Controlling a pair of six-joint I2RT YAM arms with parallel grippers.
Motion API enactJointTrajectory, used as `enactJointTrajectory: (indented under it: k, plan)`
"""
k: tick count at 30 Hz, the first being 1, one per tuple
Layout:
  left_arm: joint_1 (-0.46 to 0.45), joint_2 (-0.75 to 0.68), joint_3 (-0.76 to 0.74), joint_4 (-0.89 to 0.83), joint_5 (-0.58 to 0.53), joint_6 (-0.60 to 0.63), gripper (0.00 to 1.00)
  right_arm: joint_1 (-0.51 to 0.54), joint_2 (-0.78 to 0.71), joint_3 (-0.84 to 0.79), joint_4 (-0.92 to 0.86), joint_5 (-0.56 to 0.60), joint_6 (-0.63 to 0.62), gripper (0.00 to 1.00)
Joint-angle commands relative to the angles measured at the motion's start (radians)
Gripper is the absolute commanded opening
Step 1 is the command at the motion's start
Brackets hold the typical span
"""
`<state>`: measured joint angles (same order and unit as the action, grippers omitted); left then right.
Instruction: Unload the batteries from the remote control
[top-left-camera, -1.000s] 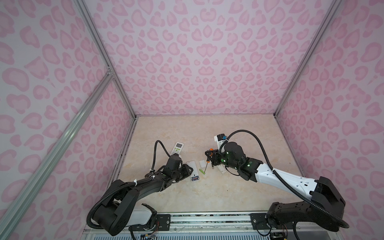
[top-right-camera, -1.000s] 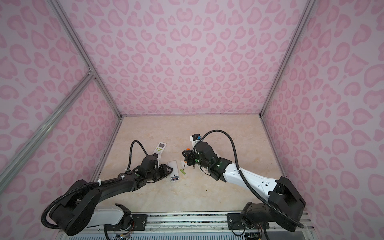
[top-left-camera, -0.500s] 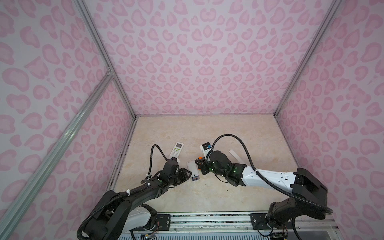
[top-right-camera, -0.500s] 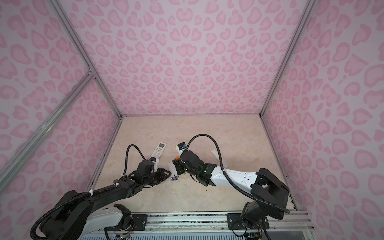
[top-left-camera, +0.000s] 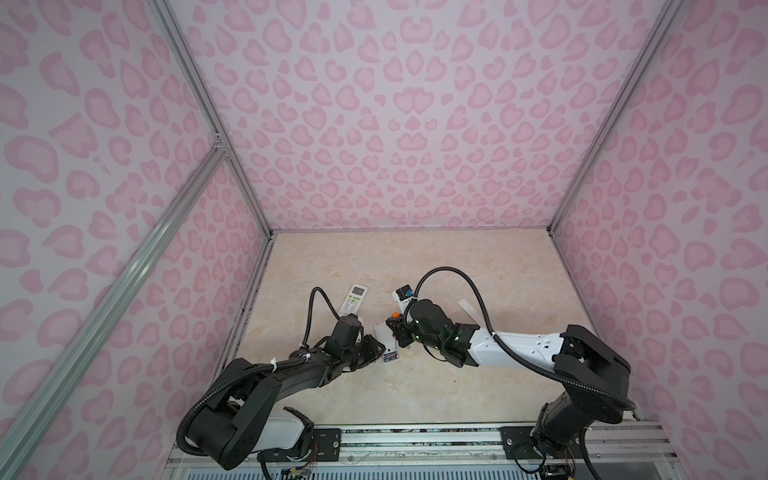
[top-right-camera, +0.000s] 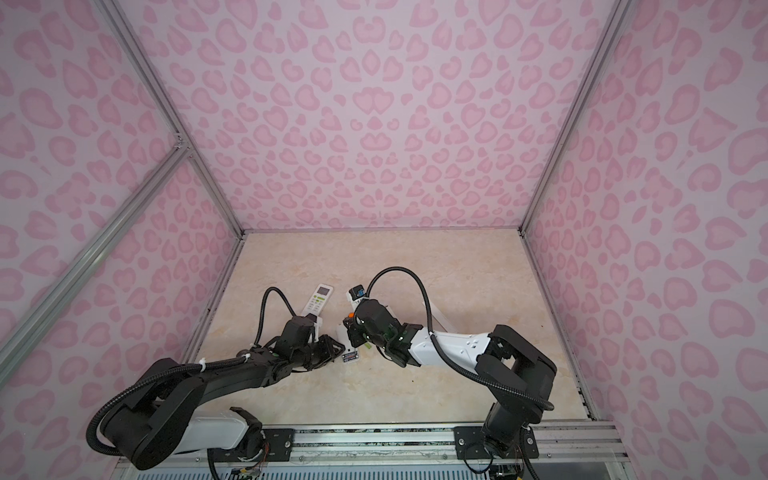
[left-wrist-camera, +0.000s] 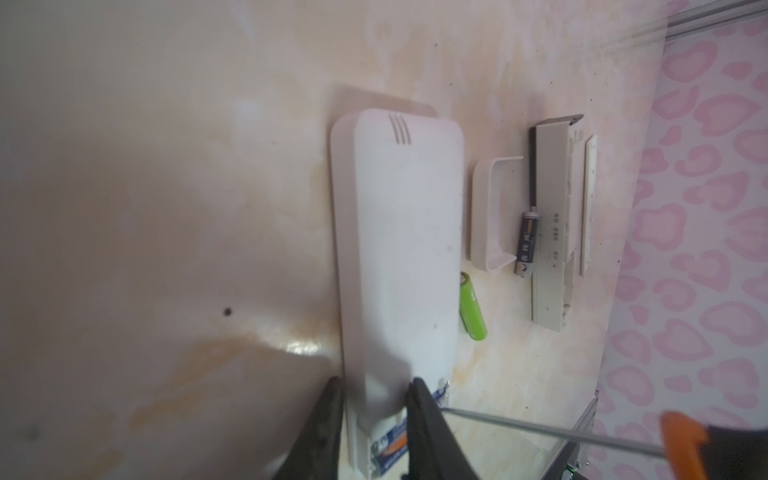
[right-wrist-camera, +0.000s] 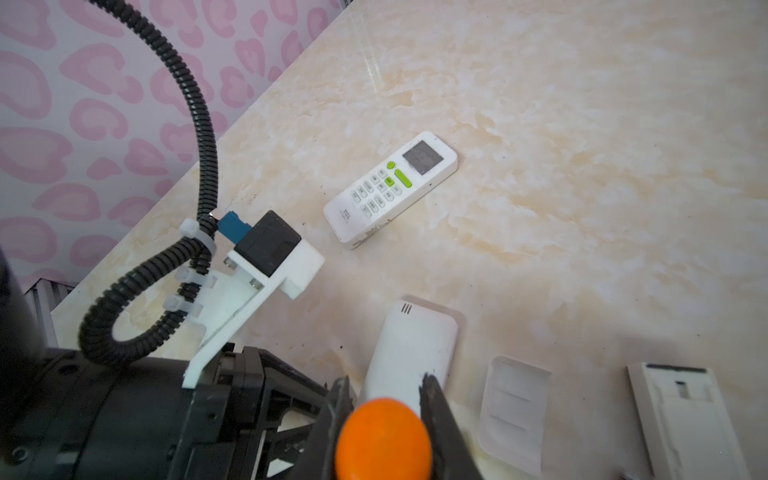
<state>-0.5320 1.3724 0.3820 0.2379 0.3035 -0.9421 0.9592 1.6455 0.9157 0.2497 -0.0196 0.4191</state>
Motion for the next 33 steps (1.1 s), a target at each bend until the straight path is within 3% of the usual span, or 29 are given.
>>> enactJointTrajectory:
  k: [1,6,10,17,18,23,28,33]
  plan:
    - [0.001,0.039,0.026,0.054,-0.003,0.021,0.27,-0.001,-0.005,-0.007,0.042,-0.007,0.002,0.0]
    - [0.001,0.103,0.078,0.069,0.023,0.053,0.26,-0.005,-0.03,-0.04,0.063,-0.01,0.01,0.0]
    - [0.001,0.148,0.133,0.062,0.042,0.085,0.33,-0.006,-0.048,-0.073,0.111,-0.028,0.008,0.0]
    - [0.001,0.184,0.171,0.067,0.053,0.092,0.35,-0.007,-0.051,-0.066,0.107,-0.057,-0.033,0.0]
    - [0.002,0.181,0.17,0.063,0.048,0.096,0.4,-0.006,-0.051,-0.066,0.109,-0.064,-0.042,0.0]
    - [0.013,0.106,0.148,0.021,0.014,0.104,0.48,-0.016,-0.061,-0.066,0.118,-0.12,-0.111,0.0]
    - [0.021,-0.017,0.087,-0.025,-0.009,0.105,0.49,-0.044,-0.066,-0.085,0.161,-0.2,-0.167,0.0]
    - [0.013,-0.106,0.017,-0.023,0.04,0.055,0.46,-0.08,-0.072,-0.066,0.121,-0.323,-0.275,0.0]
